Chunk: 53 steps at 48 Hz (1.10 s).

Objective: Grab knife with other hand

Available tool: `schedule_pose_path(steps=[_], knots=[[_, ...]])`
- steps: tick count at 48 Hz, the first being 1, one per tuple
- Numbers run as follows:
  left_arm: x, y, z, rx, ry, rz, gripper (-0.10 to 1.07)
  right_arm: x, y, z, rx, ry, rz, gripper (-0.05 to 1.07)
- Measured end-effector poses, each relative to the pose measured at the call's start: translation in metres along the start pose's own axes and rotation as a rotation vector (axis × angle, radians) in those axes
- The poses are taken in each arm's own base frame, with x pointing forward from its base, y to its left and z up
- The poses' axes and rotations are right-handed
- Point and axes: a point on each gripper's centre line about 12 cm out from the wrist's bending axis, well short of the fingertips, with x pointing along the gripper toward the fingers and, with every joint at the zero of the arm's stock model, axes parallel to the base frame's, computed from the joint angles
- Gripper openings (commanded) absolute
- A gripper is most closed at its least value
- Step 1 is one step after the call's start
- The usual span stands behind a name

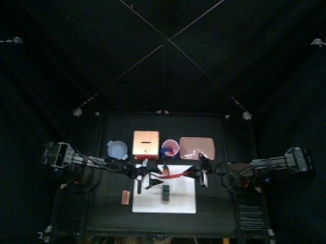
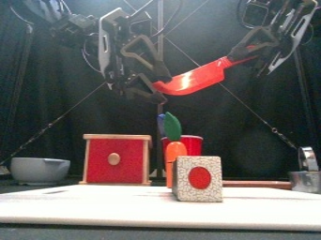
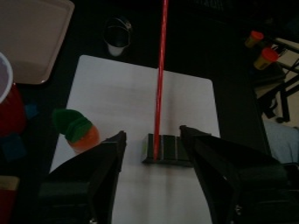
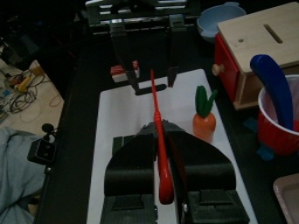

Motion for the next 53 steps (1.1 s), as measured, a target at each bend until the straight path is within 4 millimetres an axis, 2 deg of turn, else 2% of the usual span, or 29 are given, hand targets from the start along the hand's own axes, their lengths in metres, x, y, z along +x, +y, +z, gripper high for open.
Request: schedule_pose_path(steps=[20,33,43,53], knots=[[0.004,0.004,0.003,-0.006,-0.002,0.01,0.74,0.0,-0.001,0.0,0.008,0.001,-0.002,0.38],[0.005,0.005,0.002,-0.004,0.001,0.012,0.54,0.004,-0.003,-0.005,0.011,0.021,-0.01,0.38],[0.005,0.009,0.002,-0.007,0.001,0.021,0.53,0.009,-0.005,-0.009,0.047,0.044,-0.022,0.36],[0.005,0.015,0.001,0.024,0.006,0.036,0.53,0.014,-0.009,-0.02,0.112,0.118,-0.064,0.27]])
